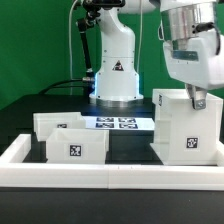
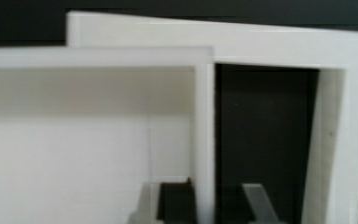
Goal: Assemble drawer
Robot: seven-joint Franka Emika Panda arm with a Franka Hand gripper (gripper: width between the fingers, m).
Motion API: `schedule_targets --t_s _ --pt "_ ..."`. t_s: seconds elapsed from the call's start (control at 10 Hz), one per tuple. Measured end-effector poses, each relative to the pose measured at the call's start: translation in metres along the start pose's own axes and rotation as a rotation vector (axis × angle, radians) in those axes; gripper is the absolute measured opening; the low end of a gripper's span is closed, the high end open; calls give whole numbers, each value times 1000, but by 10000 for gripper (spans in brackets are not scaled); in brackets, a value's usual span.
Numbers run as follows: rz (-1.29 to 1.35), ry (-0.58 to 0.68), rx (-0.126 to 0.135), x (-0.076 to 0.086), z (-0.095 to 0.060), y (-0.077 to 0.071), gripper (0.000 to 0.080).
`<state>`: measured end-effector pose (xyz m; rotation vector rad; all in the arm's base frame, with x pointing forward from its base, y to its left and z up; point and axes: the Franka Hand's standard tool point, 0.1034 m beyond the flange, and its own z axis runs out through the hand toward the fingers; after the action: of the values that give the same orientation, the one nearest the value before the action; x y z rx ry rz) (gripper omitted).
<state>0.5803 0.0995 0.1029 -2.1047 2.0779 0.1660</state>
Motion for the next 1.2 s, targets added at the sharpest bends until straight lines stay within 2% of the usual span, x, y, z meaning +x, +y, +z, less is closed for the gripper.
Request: schedule_targets --t_s 0.4,0.8,1.1,1.2 --pt "7 -13 17 1 1 -37 38" --pt "22 -23 32 6 0 -62 38" --pt "7 -24 28 4 1 -62 38" --pt "4 -24 28 4 1 -61 119"
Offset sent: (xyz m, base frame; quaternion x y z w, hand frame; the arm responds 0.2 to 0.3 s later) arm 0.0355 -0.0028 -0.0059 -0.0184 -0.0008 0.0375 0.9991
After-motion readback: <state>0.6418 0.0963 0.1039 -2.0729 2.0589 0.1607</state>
